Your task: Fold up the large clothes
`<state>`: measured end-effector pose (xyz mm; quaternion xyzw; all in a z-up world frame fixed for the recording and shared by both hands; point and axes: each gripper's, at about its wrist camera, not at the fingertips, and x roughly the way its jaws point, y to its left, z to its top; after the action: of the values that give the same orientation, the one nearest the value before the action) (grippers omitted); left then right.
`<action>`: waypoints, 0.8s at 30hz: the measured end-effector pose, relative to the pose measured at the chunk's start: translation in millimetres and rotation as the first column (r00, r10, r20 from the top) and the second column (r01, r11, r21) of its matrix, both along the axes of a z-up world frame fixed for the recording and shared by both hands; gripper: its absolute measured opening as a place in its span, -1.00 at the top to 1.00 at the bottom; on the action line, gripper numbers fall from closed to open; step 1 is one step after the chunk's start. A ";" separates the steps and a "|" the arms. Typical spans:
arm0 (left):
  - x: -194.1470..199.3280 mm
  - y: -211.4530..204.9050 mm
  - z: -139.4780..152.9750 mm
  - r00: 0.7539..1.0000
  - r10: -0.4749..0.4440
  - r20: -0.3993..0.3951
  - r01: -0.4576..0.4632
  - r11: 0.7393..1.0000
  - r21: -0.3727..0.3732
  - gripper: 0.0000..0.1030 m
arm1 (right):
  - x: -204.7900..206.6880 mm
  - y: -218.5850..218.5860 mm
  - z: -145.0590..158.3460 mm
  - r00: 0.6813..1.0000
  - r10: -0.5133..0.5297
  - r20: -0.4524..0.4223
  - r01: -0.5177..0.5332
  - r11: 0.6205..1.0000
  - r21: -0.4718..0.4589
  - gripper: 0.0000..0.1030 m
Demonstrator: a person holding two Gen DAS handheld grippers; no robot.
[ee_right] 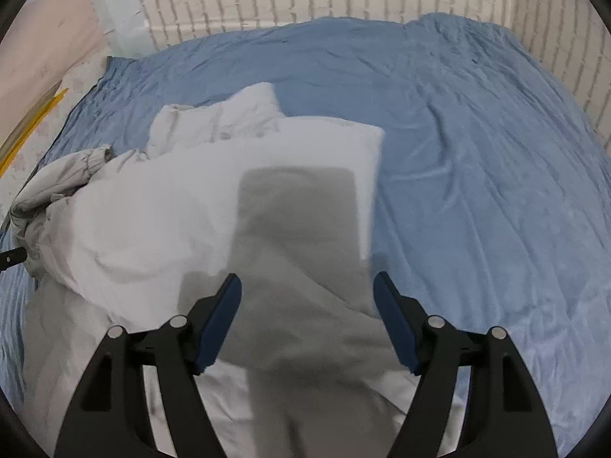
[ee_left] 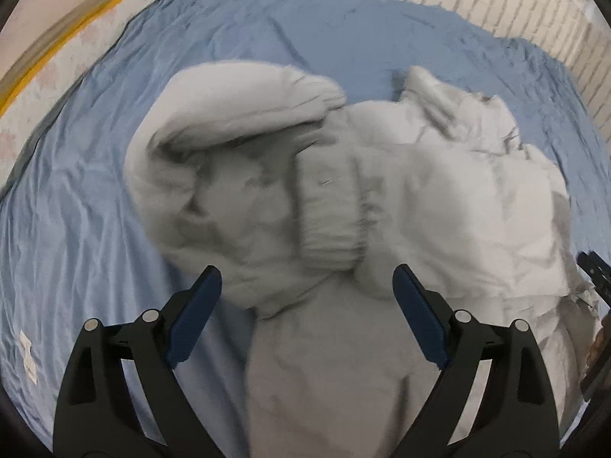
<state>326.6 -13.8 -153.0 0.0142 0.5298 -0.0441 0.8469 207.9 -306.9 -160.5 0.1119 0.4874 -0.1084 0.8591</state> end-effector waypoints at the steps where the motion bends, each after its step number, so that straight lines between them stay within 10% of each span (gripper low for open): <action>1: 1.1 -8.1 1.9 1.000 -0.014 0.015 0.013 1.000 0.009 -0.76 | 7.7 6.9 0.7 1.000 0.017 0.002 -0.017 1.000 0.000 -0.40; 5: 19.0 -50.2 -4.4 0.996 -0.073 0.055 0.070 0.996 0.052 -0.76 | 36.9 25.9 -2.5 0.998 0.056 0.004 -0.056 0.998 0.002 -0.40; 8: 34.6 -59.4 -20.6 0.997 -0.071 0.020 0.069 0.995 0.068 -0.27 | 51.2 27.0 -10.5 0.999 0.040 0.002 -0.040 0.999 0.025 -0.33; 11: 44.7 -55.9 -43.3 0.997 -0.057 -0.045 0.060 0.994 0.088 0.00 | 58.7 29.0 -25.2 0.998 0.045 -0.044 -0.044 0.998 0.035 0.53; 24: 79.2 -65.5 -82.9 0.989 -0.083 -0.125 0.101 0.984 0.147 -0.10 | 93.1 22.1 -70.2 0.982 0.046 -0.185 -0.040 0.999 0.034 0.62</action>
<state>405.8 -79.3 -235.9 0.1007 0.5795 -0.0431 0.8076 300.9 -284.8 -230.7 0.1035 0.5694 -0.0925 0.8103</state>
